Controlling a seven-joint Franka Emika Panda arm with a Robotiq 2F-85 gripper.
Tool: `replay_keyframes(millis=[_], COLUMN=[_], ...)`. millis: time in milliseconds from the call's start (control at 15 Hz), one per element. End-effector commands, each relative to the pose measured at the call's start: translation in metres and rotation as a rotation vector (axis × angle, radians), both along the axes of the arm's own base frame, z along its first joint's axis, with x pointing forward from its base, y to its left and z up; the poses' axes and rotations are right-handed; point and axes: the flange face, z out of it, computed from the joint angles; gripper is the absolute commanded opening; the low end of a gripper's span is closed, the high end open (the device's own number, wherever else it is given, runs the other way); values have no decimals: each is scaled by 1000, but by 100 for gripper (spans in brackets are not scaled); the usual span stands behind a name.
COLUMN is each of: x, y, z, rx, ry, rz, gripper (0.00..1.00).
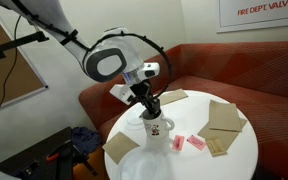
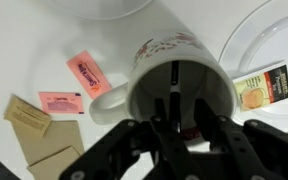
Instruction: Take the pen out of the mug and put it on the table
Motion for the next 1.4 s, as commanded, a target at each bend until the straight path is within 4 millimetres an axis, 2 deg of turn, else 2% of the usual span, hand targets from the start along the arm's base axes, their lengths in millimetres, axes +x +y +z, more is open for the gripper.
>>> replay_keyframes(millis=[0, 133, 200, 267, 400, 733, 1067, 1333], x=[4, 4, 4, 4, 3, -3, -10, -19], y=[1, 2, 3, 4, 6, 5, 1, -2], z=[-2, -3, -2, -1, 1, 15, 44, 76], rx=[-23, -25, -25, -24, -25, -22, -6, 8], ry=[-29, -27, -27, -29, -34, -70, -163, -210], rz=[-22, -25, -28, -26, -22, -29, -61, -81], gripper=[11, 8, 1, 0, 3, 3, 3, 3])
